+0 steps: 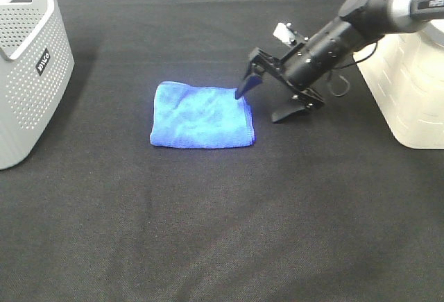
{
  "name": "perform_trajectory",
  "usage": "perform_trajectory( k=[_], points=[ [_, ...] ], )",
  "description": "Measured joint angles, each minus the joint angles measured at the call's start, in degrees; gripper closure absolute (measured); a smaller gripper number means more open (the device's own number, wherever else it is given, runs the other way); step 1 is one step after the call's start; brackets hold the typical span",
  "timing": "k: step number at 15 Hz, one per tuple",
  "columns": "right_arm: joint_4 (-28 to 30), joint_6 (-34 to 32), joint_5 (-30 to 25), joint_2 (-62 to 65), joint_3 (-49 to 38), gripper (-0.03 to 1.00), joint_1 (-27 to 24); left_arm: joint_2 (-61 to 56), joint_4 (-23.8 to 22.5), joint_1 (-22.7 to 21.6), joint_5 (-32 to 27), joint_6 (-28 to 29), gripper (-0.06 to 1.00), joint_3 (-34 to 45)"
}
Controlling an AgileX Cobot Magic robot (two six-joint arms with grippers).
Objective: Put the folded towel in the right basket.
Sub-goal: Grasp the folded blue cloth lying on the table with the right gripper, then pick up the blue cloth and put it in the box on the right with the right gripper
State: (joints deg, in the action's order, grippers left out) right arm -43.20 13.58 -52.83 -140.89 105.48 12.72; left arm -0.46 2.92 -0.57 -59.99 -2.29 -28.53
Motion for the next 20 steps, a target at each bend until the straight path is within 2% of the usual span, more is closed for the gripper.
perform_trajectory(
  k=[3, 5, 7, 8, 9, 10, 13, 14, 15, 19, 20],
  points=[
    [-4.2, -1.1, 6.7, -2.9, 1.2, 0.09, 8.2, 0.0, 0.0, 0.0, 0.0, 0.0, -0.03, 0.0],
    [-5.4, -1.1, 9.1, -3.6, 1.3, 0.19, 10.5, 0.0, 0.0, 0.0, 0.0, 0.0, -0.03, 0.0],
    [-5.3, -1.2, 10.5, -4.0, 1.3, 0.46, 10.7, 0.0, 0.0, 0.0, 0.0, 0.0, -0.03, 0.0],
    [-4.9, -1.2, 10.9, -4.2, 1.2, 0.66, 10.7, 0.0, 0.0, 0.0, 0.0, 0.0, -0.03, 0.0],
    [-4.9, -1.2, 10.9, -4.2, 1.2, 0.66, 10.7, 0.0, 0.0, 0.0, 0.0, 0.0, -0.03, 0.0],
    [-4.5, -1.3, 10.9, -4.2, 1.3, 0.83, 10.7, 0.0, 0.0, 0.0, 0.0, 0.0, -0.03, 0.0],
    [-0.6, -2.8, 8.1, -2.7, 3.0, 0.83, 10.9, 0.0, 0.0, 0.0, 0.0, 0.0, -0.03, 0.0],
    [1.5, -2.9, 5.2, -1.0, 4.0, 0.83, 10.6, 0.0, 0.0, 0.0, 0.0, 0.0, -0.03, 0.0],
    [2.8, -2.9, -0.2, 3.2, 6.0, 0.83, 9.5, 0.0, 0.0, 0.0, 0.0, 0.0, -0.03, 0.0],
    [8.8, -3.3, -10.4, 19.4, 13.0, 0.83, -0.2, 0.0, 0.0, 0.0, 0.0, 0.0, -0.03, 0.0],
    [10.7, -3.7, -12.9, 24.5, 14.8, 0.83, -5.6, 0.0, 0.0, 0.0, 0.0, 0.0, -0.03, 0.0]
  ],
)
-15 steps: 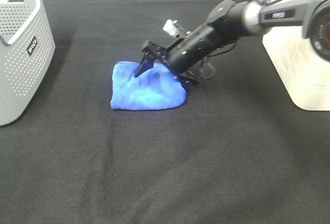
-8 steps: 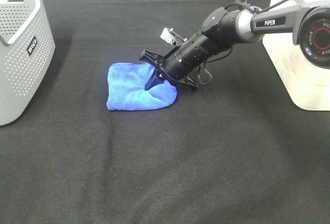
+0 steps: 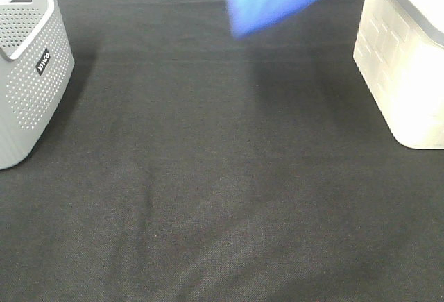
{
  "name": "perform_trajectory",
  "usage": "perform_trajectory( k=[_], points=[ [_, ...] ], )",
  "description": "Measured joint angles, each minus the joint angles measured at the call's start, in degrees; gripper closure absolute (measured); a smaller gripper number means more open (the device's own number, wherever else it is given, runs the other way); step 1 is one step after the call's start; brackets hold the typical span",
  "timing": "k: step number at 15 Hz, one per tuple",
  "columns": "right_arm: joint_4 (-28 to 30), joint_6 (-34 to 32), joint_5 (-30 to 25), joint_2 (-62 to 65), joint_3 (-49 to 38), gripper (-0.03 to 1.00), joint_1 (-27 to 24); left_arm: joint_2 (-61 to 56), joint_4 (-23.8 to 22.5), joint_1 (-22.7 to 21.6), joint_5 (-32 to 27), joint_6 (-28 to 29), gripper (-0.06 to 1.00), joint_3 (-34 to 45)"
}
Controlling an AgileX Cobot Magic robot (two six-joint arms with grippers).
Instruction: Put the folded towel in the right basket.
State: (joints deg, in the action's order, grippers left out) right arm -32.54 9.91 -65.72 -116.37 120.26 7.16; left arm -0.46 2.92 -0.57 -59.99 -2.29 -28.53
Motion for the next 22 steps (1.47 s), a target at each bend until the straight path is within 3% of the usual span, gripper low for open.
perform_trajectory(
  k=[3, 4, 6, 9, 10, 11, 13, 14, 15, 19, 22],
  points=[
    [3.6, -0.1, -2.9, 6.5, 1.5, 0.83, -13.1, 0.0, 0.0, 0.0, 0.0, 0.0, -0.03, 0.0],
    [3.6, -0.1, -2.9, 6.5, 1.5, 0.83, -13.1, 0.0, 0.0, 0.0, 0.0, 0.0, -0.03, 0.0],
    [8.4, -0.1, -3.5, 6.3, 1.7, 0.83, -21.3, 0.0, 0.0, 0.0, 0.0, 0.0, -0.03, 0.0],
    [11.6, -0.5, -3.7, -0.2, 1.7, 0.83, -26.8, 0.0, 0.0, 0.0, 0.0, 0.0, -0.03, 0.0],
    [12.5, -0.7, -3.7, -2.9, 1.7, 0.82, -26.8, 0.0, 0.0, 0.0, 0.0, 0.0, -0.03, 0.0],
    [13.7, -1.5, -3.5, -5.2, 1.7, 0.74, -26.6, 0.0, 0.0, 0.0, 0.0, 0.0, -0.03, 0.0],
    [18.6, -2.1, -3.3, -8.3, 1.7, 0.25, -24.6, 0.0, 0.0, 0.0, 0.0, 0.0, -0.03, 0.0],
    [21.3, -2.1, -3.3, -8.5, 1.7, 0.11, -23.3, 0.0, 0.0, 0.0, 0.0, 0.0, -0.03, 0.0],
    [24.4, -2.6, -3.5, -8.4, 2.1, 0.03, -21.0, 0.0, 0.0, 0.0, 0.0, 0.0, -0.03, 0.0],
    [26.5, -7.2, -3.7, -5.1, 9.2, 0.0, -13.4, 0.0, 0.0, 0.0, 0.0, 0.0, -0.03, 0.0],
    [26.9, -8.1, -3.6, 1.9, 6.8, 0.0, -9.1, 0.0, 0.0, 0.0, 0.0, 0.0, -0.03, 0.0]
  ],
)
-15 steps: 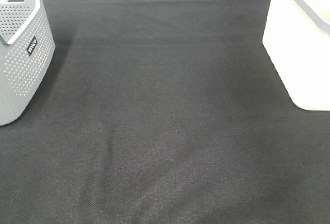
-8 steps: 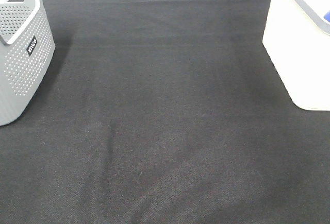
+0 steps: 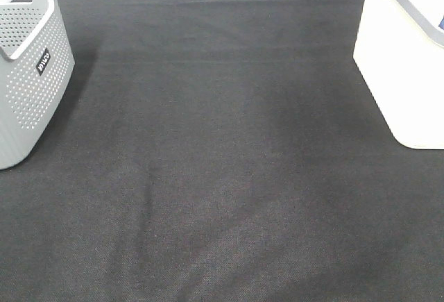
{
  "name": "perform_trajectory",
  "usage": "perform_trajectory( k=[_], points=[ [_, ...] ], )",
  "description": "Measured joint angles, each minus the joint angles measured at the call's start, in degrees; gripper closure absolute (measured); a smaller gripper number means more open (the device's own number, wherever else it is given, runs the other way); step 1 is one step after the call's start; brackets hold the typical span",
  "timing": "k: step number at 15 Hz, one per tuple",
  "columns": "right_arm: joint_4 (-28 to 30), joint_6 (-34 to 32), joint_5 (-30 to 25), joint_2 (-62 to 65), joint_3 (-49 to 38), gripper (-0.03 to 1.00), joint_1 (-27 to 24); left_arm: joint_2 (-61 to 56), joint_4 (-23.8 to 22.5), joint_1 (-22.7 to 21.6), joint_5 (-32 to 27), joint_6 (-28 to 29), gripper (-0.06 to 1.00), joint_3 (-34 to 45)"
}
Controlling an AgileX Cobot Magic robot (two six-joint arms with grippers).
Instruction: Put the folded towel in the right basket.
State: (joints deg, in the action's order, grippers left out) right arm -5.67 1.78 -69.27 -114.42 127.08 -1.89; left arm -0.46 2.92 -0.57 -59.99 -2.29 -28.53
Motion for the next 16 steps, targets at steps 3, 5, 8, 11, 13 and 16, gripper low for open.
perform_trajectory(
  k=[3, 5, 8, 11, 13, 16],
  points=[
    [0.5, -1.1, 0.0, 15.5, -16.6, 0.0, 1.7, 0.0, 0.0, 0.0, 0.0, 0.0, -0.03, 0.0],
    [1.8, -1.4, 0.1, 34.9, -36.7, 0.0, 1.7, 0.0, 0.0, 0.0, 0.0, 0.0, -0.03, 0.0],
    [2.7, -1.4, 1.7, 59.2, -60.7, 0.0, 1.7, 0.0, 0.0, 0.0, 0.0, 0.0, -0.03, 0.0],
    [2.8, -1.4, 2.5, 79.8, -78.4, 0.0, 1.7, 0.0, 0.0, 0.0, 0.0, 0.0, -0.03, 0.0],
    [2.8, -1.4, 3.0, 93.8, -90.2, 0.0, 1.7, 0.0, 0.0, 0.0, 0.0, 0.0, -0.03, 0.0],
    [2.8, -1.4, 3.0, 104.3, -96.1, 0.0, 1.7, 0.0, 0.0, 0.0, 0.0, 0.0, -0.03, 0.0]
  ],
)
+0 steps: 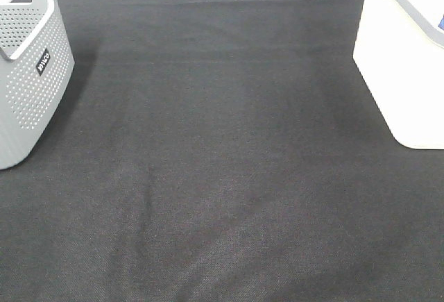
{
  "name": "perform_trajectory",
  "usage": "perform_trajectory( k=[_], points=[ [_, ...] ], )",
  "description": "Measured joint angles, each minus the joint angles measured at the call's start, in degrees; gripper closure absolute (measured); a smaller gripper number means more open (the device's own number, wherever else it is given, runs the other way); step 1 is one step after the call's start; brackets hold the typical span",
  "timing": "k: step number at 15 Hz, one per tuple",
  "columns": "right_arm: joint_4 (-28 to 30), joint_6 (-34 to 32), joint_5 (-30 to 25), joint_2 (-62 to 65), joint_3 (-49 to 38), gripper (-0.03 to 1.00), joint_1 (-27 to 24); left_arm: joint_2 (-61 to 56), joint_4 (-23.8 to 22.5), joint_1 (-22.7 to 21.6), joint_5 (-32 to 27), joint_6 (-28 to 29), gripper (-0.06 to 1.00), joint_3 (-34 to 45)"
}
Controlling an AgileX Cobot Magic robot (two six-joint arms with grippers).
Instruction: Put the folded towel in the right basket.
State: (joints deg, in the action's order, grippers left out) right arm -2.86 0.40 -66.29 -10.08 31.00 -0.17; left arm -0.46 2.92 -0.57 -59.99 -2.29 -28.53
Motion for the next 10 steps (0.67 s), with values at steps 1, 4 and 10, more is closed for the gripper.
perform_trajectory(
  k=[1, 4, 10],
  points=[
    [-0.1, 0.0, -0.2, 4.6, -2.1, 0.0, 0.0, 0.0, 0.0, 0.0, 0.0, 0.0, -0.03, 0.0],
    [-0.1, 0.0, -0.6, 10.4, -3.0, 0.0, 0.0, 0.0, 0.5, 0.0, 0.0, 0.0, -0.03, 0.0],
    [0.0, 0.0, 2.7, 10.4, -4.9, 0.0, 0.0, 0.0, 1.0, 0.0, 0.0, 0.0, -0.03, 0.0]
  ],
)
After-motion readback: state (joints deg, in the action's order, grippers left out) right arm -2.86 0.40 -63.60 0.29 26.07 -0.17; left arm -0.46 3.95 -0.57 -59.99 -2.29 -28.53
